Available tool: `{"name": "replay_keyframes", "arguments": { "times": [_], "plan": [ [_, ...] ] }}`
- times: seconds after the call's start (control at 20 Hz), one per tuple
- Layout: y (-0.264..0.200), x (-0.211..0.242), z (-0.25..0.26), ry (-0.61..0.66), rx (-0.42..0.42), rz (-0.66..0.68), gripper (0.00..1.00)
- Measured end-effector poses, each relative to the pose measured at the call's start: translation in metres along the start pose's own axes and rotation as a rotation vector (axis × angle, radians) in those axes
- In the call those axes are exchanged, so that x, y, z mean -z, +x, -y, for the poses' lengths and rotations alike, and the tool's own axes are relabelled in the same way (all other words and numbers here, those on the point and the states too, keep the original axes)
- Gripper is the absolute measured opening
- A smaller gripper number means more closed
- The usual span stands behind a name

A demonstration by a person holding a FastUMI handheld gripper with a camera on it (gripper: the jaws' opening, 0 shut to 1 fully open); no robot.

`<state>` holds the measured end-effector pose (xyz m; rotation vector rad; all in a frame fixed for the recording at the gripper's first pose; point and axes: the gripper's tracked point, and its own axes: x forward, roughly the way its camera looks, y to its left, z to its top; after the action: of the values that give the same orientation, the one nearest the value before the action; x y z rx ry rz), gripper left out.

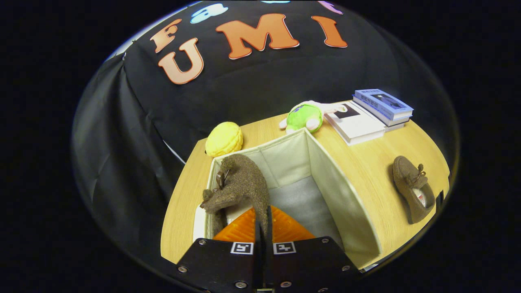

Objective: Open the storage box then place both shoes into the box .Put the left shoe in first, then the right shoe, with the right side of both shoes facing outward in a uniform manner.

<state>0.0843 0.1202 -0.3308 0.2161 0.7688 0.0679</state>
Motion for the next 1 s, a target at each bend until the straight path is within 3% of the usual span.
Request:
{"name": "replay_keyframes", "arguments": {
  "times": [0.05, 0.1, 0.35, 0.4, 1.0],
  "plan": [
    [0.000, 0.002, -0.004, -0.014, -0.009, -0.009, 0.05],
    [0.001, 0.004, -0.006, -0.021, -0.013, -0.009, 0.16],
    [-0.004, -0.005, 0.002, -0.037, 0.004, 0.006, 0.95],
    [-0.005, -0.007, 0.007, -0.040, 0.007, 0.007, 0.99],
    [-0.042, -0.075, 0.083, -0.005, 0.069, 0.137, 0.98]
  ]
}}
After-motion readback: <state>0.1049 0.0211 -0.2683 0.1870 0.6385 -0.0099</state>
